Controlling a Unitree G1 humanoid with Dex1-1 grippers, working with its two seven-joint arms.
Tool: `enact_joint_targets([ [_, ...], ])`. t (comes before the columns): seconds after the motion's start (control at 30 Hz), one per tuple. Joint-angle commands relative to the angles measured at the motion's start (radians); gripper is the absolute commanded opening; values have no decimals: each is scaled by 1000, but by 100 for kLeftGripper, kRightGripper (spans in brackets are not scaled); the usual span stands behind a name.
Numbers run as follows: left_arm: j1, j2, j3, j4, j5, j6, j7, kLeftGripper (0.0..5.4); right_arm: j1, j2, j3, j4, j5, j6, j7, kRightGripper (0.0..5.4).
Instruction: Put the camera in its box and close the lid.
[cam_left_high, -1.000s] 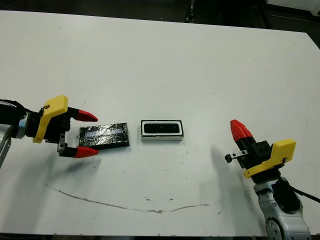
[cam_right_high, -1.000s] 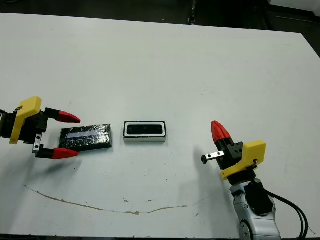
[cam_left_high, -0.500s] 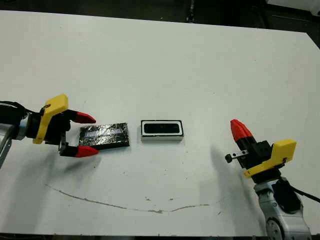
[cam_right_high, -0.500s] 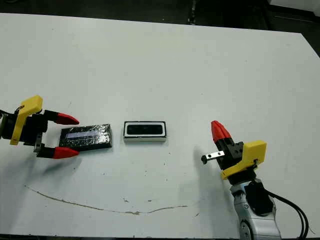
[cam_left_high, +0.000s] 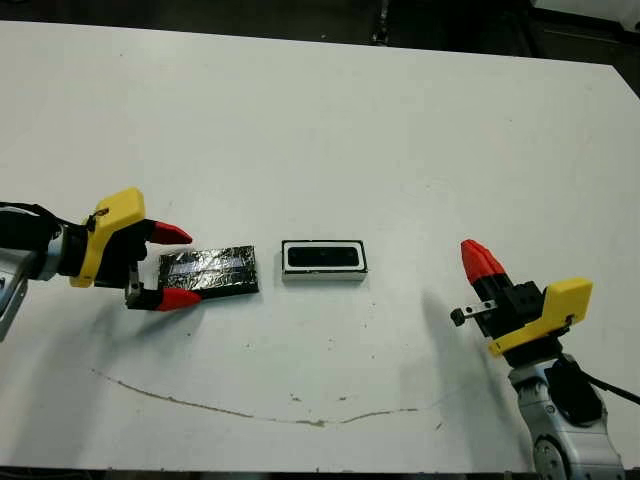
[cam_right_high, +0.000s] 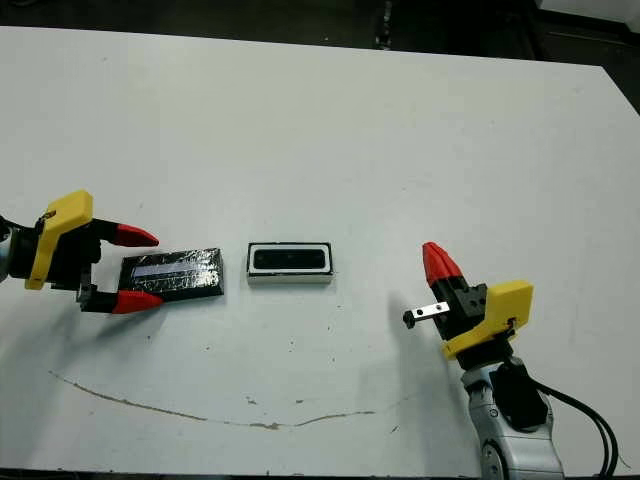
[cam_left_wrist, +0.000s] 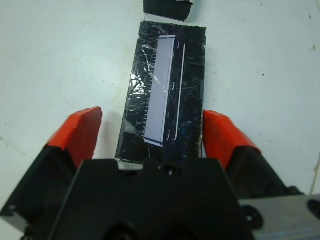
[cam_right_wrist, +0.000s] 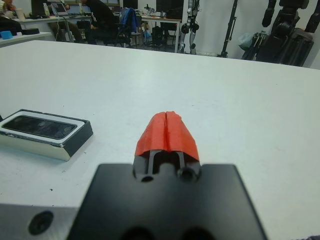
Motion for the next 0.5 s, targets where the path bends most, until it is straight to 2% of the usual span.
enact_joint_targets([
  [0.03,7,20,-13,1,17,-11,-8,426,15,-15,-11,1,2,5,-2,0],
  [0.27,5,17,-16,21,28,-46,-16,321,15,-19,-11,2,2,4,1,0],
  [0.5,6,13,-12,32,30,-71,-17,317,14,-14,-9,5,-1,0,-5,0],
])
